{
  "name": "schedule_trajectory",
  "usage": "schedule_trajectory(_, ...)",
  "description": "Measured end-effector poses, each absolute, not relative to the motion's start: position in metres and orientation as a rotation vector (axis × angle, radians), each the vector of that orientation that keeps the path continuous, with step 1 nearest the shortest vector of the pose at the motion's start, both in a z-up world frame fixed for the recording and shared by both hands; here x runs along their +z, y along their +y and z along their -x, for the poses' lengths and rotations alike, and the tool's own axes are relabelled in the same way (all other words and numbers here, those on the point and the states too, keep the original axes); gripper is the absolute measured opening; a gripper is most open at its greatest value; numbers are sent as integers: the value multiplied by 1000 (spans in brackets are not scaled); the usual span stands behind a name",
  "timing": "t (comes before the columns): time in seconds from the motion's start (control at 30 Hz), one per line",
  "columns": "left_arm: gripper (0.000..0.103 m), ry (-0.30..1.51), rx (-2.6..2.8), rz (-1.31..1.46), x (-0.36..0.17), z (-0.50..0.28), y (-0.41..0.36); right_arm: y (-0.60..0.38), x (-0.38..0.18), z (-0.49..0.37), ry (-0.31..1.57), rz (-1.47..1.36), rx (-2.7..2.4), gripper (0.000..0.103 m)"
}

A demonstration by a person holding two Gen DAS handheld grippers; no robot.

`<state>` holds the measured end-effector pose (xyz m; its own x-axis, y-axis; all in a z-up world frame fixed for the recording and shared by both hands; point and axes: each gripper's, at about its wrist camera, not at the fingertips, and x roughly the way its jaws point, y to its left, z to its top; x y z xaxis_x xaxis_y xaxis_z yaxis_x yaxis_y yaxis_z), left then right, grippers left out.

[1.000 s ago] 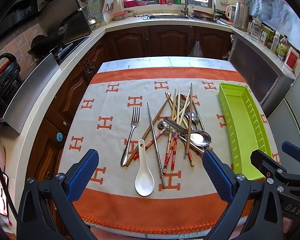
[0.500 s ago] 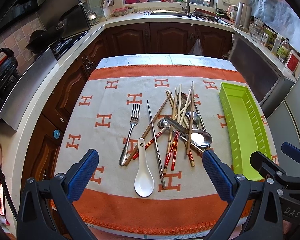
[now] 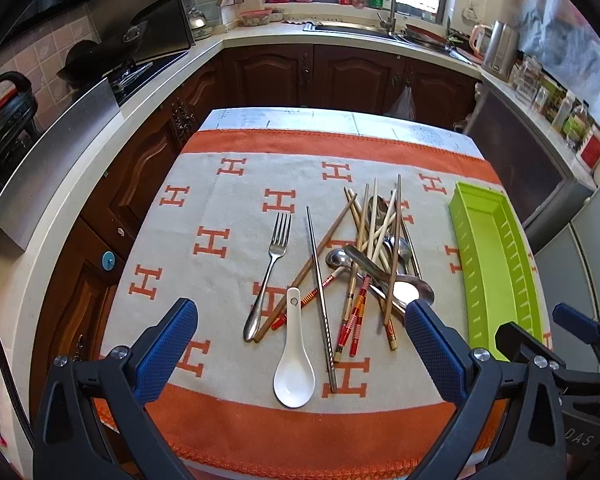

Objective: Organize utensils
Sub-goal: 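Grasp a metal chopstick with the left tool while the right tool grasps a wooden chopstick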

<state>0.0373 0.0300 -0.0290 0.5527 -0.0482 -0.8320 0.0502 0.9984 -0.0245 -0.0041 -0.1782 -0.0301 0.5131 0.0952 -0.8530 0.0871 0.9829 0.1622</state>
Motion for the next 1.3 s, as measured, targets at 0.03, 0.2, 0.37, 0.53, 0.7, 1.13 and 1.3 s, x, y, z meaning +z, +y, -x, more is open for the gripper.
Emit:
schedule_trajectory(0.03,102,980,-58,4,-29,-39,32,-178,-31,2,1035,-195,6,102)
schedule_trajectory(0.2,102,957,-108,7,-28,-48,41,-173,-35,-15,1058,-197,17,93)
schedule_trajectory(0.37,102,986,-121,-29,-32,-67,51,-167,-45,-40,1094,-215,62,81)
schedule_trajectory(0.53,102,1062,-102,8,-49,-90,79,-166,-55,-75,1118,-223,79,71)
schedule_trajectory(0.7,102,1094,-69,20,-70,-108,103,-169,-71,-113,1156,-288,95,60)
schedule_trajectory(1.13,61,1257,-136,198,-129,-141,120,-184,-157,-205,1323,-501,97,26)
schedule_trajectory(1.3,59,1243,-190,183,-124,-146,101,-182,-176,-217,1338,-518,89,18)
